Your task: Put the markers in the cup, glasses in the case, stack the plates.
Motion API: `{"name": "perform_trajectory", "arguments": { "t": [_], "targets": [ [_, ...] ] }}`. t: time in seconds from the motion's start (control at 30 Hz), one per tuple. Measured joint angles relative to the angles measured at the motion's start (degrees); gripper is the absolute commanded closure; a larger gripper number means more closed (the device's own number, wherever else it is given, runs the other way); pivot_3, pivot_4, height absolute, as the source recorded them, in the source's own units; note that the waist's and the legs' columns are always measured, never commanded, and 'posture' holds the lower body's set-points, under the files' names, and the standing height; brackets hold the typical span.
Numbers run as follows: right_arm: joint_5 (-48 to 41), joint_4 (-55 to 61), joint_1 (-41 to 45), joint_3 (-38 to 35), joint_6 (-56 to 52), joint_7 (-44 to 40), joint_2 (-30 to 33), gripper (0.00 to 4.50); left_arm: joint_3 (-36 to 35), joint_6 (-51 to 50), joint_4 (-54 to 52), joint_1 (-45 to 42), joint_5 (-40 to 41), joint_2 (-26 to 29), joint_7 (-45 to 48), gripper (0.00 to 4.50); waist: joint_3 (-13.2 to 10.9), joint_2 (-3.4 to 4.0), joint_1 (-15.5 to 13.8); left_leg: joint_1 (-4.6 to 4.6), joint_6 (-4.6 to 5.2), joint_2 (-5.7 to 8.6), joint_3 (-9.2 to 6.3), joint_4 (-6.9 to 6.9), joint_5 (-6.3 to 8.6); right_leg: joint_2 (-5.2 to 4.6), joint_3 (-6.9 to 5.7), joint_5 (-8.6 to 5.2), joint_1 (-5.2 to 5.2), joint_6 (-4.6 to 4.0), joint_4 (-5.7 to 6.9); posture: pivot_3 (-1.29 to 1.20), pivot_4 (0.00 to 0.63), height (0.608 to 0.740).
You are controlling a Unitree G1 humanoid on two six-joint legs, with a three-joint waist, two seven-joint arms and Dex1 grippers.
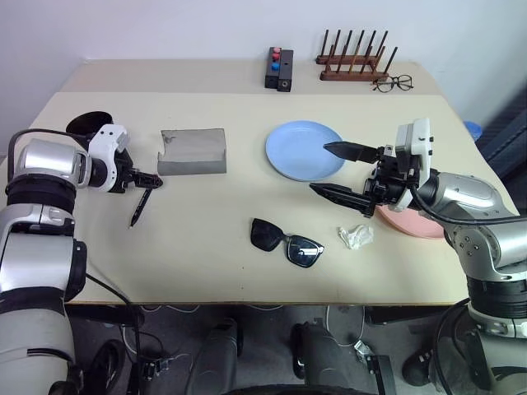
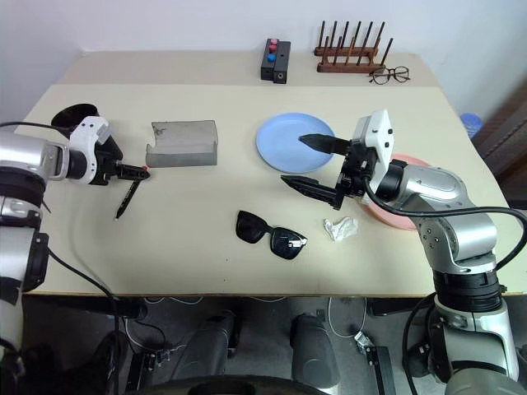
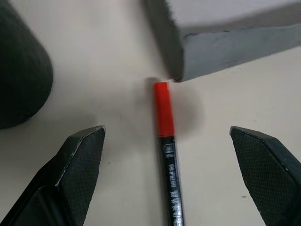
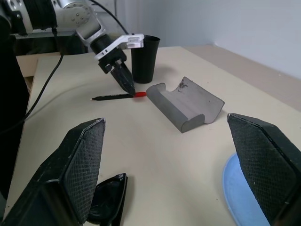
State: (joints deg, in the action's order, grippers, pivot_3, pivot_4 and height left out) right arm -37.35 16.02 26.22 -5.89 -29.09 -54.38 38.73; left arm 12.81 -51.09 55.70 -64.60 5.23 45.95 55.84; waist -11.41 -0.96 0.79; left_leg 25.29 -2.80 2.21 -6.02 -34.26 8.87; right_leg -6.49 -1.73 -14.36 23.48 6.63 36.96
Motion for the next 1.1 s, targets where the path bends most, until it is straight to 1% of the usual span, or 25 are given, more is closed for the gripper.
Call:
{"name": "perform_trajectory", "arguments": {
  "t": [0.27, 0.3, 0.37, 0.4, 0.47, 0.5, 0.53, 0.6, 0.8, 1.1],
  "targets": [
    [0.0, 0.3, -0.6, 0.0, -0.1, 0.8, 0.0, 0.26, 0.6, 0.9, 0.7, -0.1, -3.5, -1.0, 3.3, 0.1, 0.0, 0.0, 0.1, 0.0, 0.0, -0.01, -0.01, 0.0, 0.0, 0.0, 0.0, 0.0, 0.01, 0.0, 0.02, 0.0, 0.15, 0.74],
    [0.0, 0.4, -0.7, 0.0, -0.1, 1.0, 0.0, 0.26, 0.5, 0.8, 0.3, 0.2, -3.5, -1.0, 3.4, 0.32, 0.0, 0.0, 0.1, 0.0, 0.0, -0.01, -0.02, 0.0, 0.0, 0.0, 0.0, 0.0, 0.01, 0.01, 0.03, 0.0, 0.15, 0.74],
    [0.0, 0.7, -0.7, 0.0, -0.2, 1.1, 0.0, 0.26, 0.4, 0.7, -0.8, 1.0, -3.6, -1.0, 3.4, 0.92, 0.0, 0.0, 0.1, -0.01, 0.0, -0.01, -0.02, 0.0, 0.0, 0.0, 0.0, 0.0, 0.0, 0.01, 0.04, 0.0, 0.15, 0.74],
    [0.0, 0.7, -0.7, 0.0, -0.2, 1.1, 0.0, 0.26, 0.4, 0.7, -1.5, 1.4, -3.7, -1.0, 3.4, 1.36, 0.0, 0.0, 0.1, -0.02, 0.0, -0.01, -0.02, 0.0, 0.0, 0.0, 0.0, 0.0, 0.0, 0.01, 0.03, 0.0, 0.15, 0.74],
    [0.0, 0.7, -0.7, 0.0, -0.2, 1.2, 0.0, 0.26, -0.1, 0.7, -2.4, 2.3, -3.9, -1.0, 3.0, 2.34, 0.0, 0.01, 0.1, -0.04, 0.0, -0.01, -0.01, 0.0, 0.0, -0.01, 0.01, 0.0, -0.01, 0.0, 0.05, 0.0, 0.15, 0.74],
    [0.1, 0.7, -0.7, 0.0, -0.2, 1.2, 0.1, 0.26, -0.3, 0.6, -2.9, 2.6, -4.0, -1.0, 2.8, 2.95, 0.0, 0.03, 0.1, -0.05, 0.0, -0.01, -0.02, 0.0, 0.0, -0.01, 0.01, 0.0, -0.01, 0.0, 0.06, 0.0, 0.15, 0.74],
    [0.1, 0.7, -0.7, 0.0, -0.2, 1.2, 0.1, 0.26, -0.3, 0.5, -3.5, 3.0, -4.1, -1.0, 2.8, 3.36, 0.0, 0.05, 0.1, -0.06, 0.0, -0.01, -0.01, 0.0, 0.0, -0.01, 0.01, 0.0, -0.02, 0.0, 0.06, 0.0, 0.15, 0.74],
    [0.1, 0.7, -0.6, 0.0, -0.2, 1.1, 0.1, 0.26, -0.3, 0.1, -4.7, 3.6, -4.4, -0.9, 2.9, 4.42, 0.0, 0.05, 0.1, -0.07, 0.01, -0.01, -0.01, 0.0, 0.0, -0.01, 0.01, 0.0, -0.02, 0.0, 0.07, 0.0, 0.15, 0.74],
    [0.1, 0.6, -0.6, 0.0, -0.3, 1.1, 0.3, 0.26, -0.9, -0.7, -6.8, 5.1, -4.6, -0.1, 3.0, 4.46, 0.0, 0.07, 0.1, -0.09, 0.0, -0.01, -0.01, 0.0, 0.0, -0.01, 0.02, 0.0, -0.03, 0.0, 0.08, 0.0, 0.15, 0.74],
    [0.5, 0.6, -0.6, 0.0, -0.3, 1.0, 0.3, 0.26, -3.2, 0.3, -5.7, 5.1, -4.6, 0.2, 0.9, 4.46, 0.0, 0.07, 0.1, -0.08, 0.01, -0.01, -0.01, 0.0, 0.0, -0.01, 0.01, -0.01, -0.02, 0.0, 0.08, 0.0, 0.15, 0.74]
  ]
}}
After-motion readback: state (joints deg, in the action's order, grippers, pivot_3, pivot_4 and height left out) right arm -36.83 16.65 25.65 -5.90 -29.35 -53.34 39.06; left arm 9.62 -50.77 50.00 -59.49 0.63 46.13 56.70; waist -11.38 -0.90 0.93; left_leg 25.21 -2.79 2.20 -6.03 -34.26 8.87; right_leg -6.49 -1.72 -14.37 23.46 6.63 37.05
